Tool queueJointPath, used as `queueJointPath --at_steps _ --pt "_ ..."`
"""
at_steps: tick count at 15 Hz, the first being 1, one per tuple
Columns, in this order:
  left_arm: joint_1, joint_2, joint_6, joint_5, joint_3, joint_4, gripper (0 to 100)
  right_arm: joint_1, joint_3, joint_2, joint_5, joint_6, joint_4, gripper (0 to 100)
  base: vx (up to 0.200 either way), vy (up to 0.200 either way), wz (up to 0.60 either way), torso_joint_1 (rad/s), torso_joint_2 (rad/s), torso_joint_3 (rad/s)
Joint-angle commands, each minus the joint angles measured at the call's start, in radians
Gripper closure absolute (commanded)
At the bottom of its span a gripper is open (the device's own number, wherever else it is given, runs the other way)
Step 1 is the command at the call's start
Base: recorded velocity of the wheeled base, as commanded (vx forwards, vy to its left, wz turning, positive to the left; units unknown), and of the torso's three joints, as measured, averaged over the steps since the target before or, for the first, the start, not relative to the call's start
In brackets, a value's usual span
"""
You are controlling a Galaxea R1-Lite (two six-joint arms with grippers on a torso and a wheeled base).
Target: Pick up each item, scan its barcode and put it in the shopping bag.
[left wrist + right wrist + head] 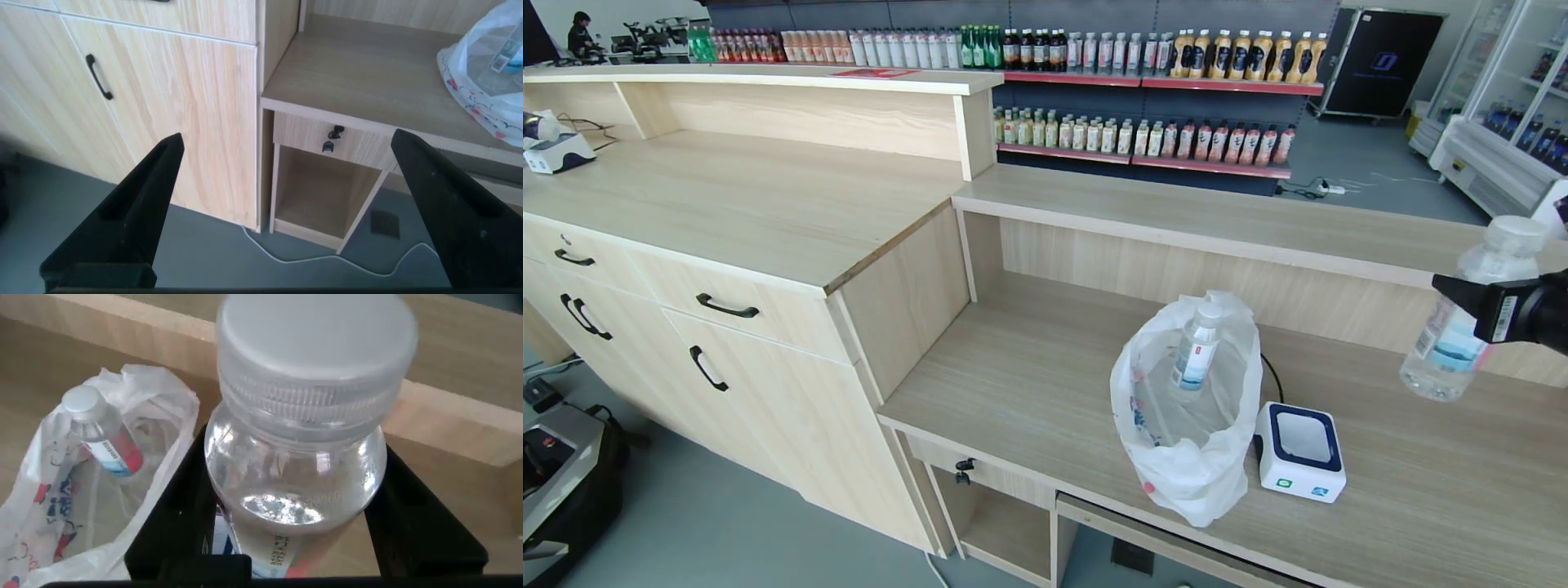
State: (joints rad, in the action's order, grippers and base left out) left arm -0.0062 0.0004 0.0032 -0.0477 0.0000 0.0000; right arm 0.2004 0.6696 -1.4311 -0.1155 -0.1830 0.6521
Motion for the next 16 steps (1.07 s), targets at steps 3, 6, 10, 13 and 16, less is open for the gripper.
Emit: queueJointPath --at_steps 3,6,10,13,16 --pt "0.000 0.001 0.000 0.000 0.000 0.000 0 -0.062 -0.039 0.190 0.175 0.019 -0.169 100 0.000 0.000 0.00 0.000 0.00 0.000" --pt "0.000 0.001 0.000 0.000 0.000 0.000 0 -0.139 -0.041 0.207 0.175 0.046 -0.163 100 0.000 0.000 0.20 -0.001 0.00 -0.001" --pt "0.000 0.001 0.000 0.000 0.000 0.000 0 -0.228 -0.038 0.193 0.175 0.053 -0.161 100 0.000 0.000 0.60 0.002 0.00 0.001" --pt "0.000 0.001 0.000 0.000 0.000 0.000 0 -0.280 -0.041 0.129 0.175 0.059 -0.152 100 0.000 0.000 0.00 0.000 0.00 0.000" --pt "0.000 0.001 0.000 0.000 0.000 0.000 0 -0.282 -0.051 -0.042 0.174 0.082 -0.002 100 0.000 0.000 0.00 0.000 0.00 0.000"
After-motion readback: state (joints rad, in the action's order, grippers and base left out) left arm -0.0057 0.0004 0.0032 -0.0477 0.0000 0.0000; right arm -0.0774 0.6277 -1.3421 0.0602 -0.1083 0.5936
